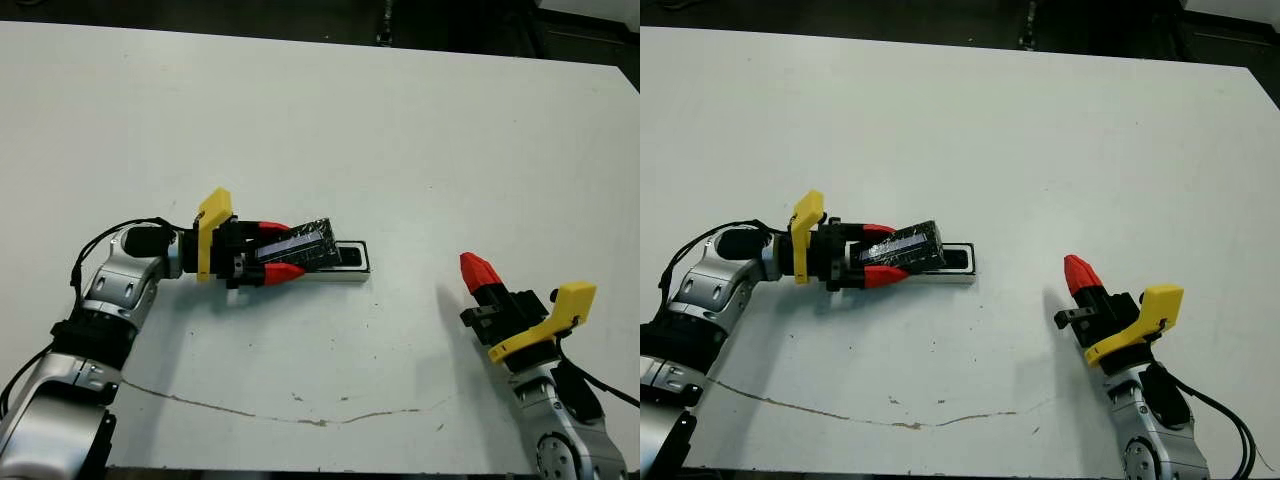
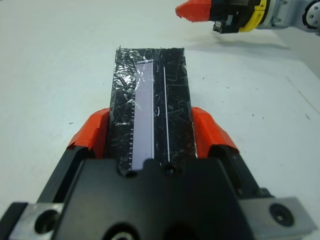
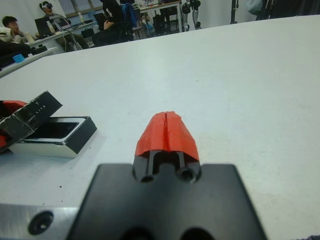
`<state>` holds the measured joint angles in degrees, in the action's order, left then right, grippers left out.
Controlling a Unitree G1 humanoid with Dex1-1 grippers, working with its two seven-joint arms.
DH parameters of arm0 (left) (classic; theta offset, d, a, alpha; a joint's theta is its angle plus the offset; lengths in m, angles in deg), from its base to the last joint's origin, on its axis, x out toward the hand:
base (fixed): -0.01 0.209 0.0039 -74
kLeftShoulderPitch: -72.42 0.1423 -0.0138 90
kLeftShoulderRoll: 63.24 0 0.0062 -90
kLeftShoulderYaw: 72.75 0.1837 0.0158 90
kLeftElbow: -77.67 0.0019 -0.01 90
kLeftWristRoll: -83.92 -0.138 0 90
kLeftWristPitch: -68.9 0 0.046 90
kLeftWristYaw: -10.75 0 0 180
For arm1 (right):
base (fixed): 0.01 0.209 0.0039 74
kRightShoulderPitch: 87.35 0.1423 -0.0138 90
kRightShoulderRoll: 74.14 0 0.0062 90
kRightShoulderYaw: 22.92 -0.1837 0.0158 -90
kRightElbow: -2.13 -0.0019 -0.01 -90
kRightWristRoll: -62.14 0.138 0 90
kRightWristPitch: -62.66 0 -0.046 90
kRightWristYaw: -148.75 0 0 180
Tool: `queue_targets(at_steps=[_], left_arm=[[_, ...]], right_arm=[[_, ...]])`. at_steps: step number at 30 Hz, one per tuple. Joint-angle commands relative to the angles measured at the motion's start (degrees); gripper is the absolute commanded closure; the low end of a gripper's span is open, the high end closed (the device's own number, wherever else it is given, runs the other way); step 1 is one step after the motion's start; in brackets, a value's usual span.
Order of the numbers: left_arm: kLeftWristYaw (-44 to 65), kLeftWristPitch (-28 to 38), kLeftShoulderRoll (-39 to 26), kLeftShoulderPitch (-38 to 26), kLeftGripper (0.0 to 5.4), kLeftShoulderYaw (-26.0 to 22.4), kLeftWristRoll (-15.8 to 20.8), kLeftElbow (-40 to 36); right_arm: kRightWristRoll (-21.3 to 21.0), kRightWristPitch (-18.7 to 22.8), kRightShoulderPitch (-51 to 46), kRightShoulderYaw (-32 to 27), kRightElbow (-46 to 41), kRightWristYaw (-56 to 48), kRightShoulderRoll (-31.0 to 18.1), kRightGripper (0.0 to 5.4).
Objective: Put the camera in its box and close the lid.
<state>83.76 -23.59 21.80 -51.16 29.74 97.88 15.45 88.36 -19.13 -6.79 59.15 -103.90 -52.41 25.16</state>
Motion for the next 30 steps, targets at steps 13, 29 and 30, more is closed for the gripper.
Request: queue_targets(at_steps=[13, 29, 30], left_arm=[[1.6, 2.9, 7.3, -6.1, 2.24, 7.9, -7.7, 13.0], [1.0, 9.3, 13.1, -8.3, 2.24, 7.0, -8.2, 23.4], [0.9, 9.7, 13.4, -8.7, 2.24, 7.2, -8.5, 24.2]], right_arm=[[0.2, 0.6, -0.8, -0.7, -0.1, 0.6, -0.6, 5.40], [-0.6, 0.6, -0.9, -0.5, -0.4, 0.7, -1.1, 5.40], [-0.4, 0.5, -0.9, -0.6, -0.2, 0.6, -1.0, 5.40]])
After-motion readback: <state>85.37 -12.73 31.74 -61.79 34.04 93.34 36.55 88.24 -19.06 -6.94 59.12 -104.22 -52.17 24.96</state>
